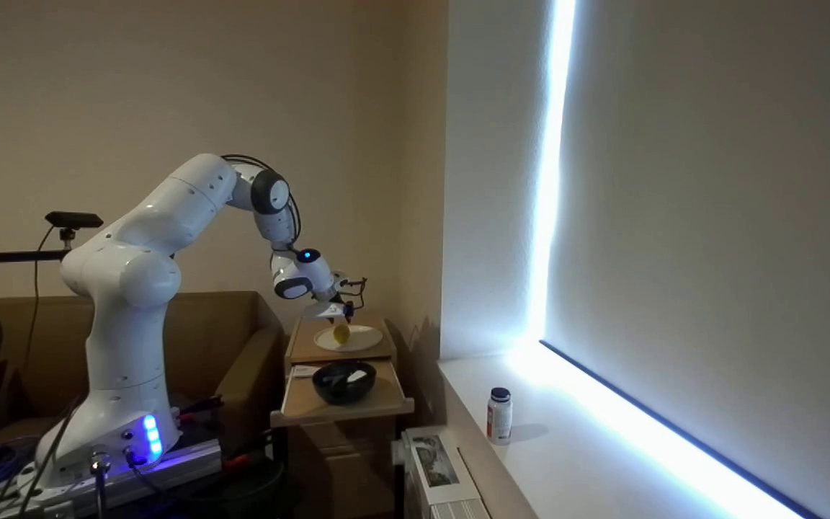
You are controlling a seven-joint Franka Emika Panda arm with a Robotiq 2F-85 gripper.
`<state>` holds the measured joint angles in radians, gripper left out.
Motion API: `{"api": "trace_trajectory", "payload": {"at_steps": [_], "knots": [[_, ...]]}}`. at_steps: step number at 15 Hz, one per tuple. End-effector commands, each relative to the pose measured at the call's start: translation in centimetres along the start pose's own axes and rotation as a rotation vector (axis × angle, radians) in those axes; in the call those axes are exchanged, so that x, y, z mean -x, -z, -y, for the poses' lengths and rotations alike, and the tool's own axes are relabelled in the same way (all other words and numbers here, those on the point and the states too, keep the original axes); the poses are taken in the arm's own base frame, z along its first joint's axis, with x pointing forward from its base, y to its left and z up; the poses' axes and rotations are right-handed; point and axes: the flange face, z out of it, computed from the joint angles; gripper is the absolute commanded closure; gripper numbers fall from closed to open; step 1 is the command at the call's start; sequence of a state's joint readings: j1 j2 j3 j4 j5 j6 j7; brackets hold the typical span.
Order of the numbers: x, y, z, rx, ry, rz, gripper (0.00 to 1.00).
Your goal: Move the bottle from the bowl to the windowsill then put the lemon on the plate
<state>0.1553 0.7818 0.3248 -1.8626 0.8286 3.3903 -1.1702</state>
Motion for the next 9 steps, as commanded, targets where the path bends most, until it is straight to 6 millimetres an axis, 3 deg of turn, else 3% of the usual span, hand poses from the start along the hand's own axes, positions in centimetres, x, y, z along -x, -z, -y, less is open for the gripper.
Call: {"api": "trace_trajectory", "payload": {"at_steps": [1,3,7,9], "knots": [[-0.5,-1.9,-0.1,0.026,-0.025,-0.022,0.58],[-1.5,-1.5,-0.6,0.027,-0.088,-0.044,0.08],[-4.7,2.2,-1.6,-0.021,-0.193,-0.082,0.0],[-4.7,4.3,-2.0,-0.095,-0.255,-0.034,0.0]]}}
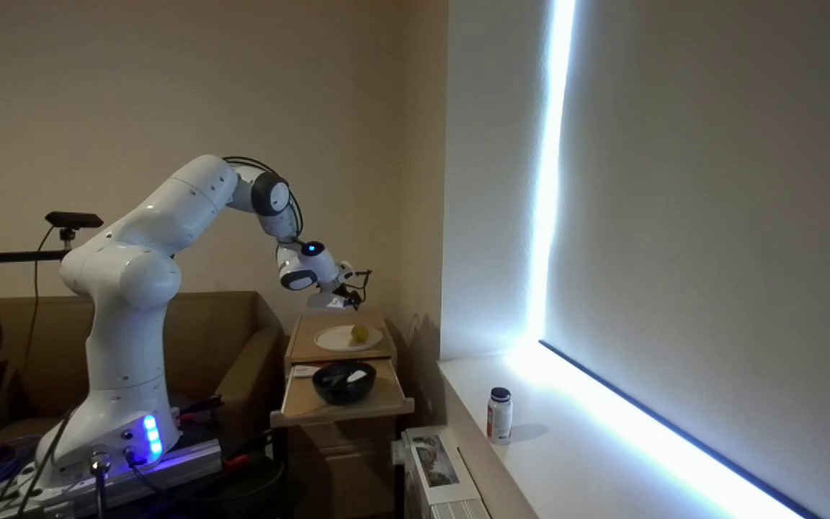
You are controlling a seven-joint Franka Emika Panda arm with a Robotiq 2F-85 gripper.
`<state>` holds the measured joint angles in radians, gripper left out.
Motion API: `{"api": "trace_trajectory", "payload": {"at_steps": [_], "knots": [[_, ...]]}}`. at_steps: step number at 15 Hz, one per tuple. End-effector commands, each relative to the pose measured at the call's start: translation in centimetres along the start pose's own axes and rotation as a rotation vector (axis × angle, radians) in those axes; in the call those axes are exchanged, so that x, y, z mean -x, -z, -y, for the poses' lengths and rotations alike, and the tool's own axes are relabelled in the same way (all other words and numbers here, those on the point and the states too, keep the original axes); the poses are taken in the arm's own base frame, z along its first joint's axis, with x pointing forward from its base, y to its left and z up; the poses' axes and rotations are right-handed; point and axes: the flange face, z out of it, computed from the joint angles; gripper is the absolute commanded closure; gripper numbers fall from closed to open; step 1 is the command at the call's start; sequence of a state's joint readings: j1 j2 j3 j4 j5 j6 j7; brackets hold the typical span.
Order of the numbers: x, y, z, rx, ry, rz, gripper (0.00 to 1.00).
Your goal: Move the bottle from the bowl to the windowsill then put the lemon on the plate
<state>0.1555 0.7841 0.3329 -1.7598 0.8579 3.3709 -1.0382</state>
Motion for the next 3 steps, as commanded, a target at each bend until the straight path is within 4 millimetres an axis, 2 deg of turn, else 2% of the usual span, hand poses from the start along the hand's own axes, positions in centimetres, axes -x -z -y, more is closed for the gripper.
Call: {"api": "trace_trajectory", "payload": {"at_steps": [1,2,3], "knots": [[-1.1,4.4,-0.5,-0.143,-0.089,0.076,0.0],[-1.3,1.6,-0.1,-0.074,-0.053,0.027,0.0],[-1.7,2.5,-0.2,-0.107,-0.067,0.04,0.0]]}}
